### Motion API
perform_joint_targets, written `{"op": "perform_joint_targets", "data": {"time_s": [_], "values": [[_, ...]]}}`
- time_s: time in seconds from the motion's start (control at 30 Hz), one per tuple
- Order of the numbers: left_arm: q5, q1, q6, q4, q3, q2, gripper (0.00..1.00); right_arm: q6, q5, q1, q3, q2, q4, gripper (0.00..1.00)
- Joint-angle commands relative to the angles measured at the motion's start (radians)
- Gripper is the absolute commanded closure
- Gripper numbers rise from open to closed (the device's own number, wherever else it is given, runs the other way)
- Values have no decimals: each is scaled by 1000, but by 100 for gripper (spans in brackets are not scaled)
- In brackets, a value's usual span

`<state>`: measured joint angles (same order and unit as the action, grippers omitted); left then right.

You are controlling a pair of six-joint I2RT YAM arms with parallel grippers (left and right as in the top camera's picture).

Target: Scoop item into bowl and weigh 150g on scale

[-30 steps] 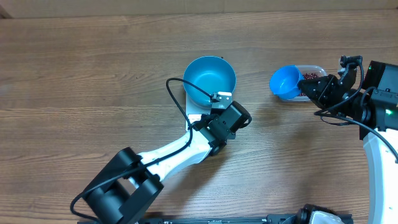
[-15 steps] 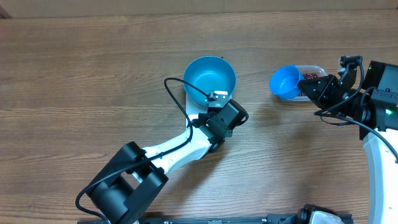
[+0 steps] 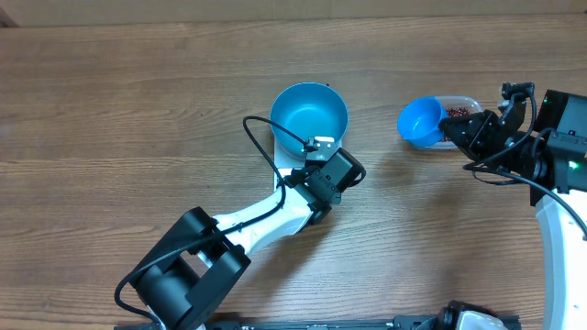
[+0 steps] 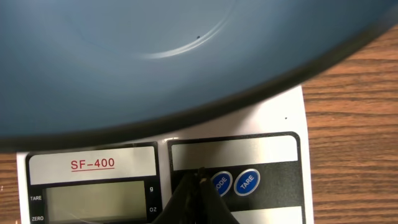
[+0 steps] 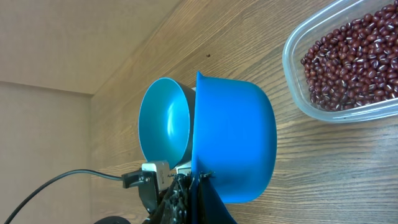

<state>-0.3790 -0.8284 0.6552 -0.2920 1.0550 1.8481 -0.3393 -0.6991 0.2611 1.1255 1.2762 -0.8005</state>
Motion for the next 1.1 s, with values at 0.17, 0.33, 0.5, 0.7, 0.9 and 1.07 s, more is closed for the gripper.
{"op": "perform_joint_targets", "data": {"time_s": [0.17, 0.33, 0.5, 0.7, 0.9, 1.07], "values": [[-7, 20, 53, -10, -6, 24, 96, 8, 10, 5, 20, -12, 4, 96], [11, 30, 56, -10, -6, 29, 96, 8, 10, 5, 20, -12, 0, 96], [13, 30, 56, -10, -6, 29, 96, 8, 10, 5, 20, -12, 0, 96], [34, 30, 50, -3, -6, 29, 96, 8, 10, 5, 20, -12, 1, 96], [40, 30, 40, 0, -6, 29, 96, 8, 10, 5, 20, -12, 1, 96], [41, 30, 40, 0, -6, 29, 96, 8, 10, 5, 20, -12, -1, 96]]}}
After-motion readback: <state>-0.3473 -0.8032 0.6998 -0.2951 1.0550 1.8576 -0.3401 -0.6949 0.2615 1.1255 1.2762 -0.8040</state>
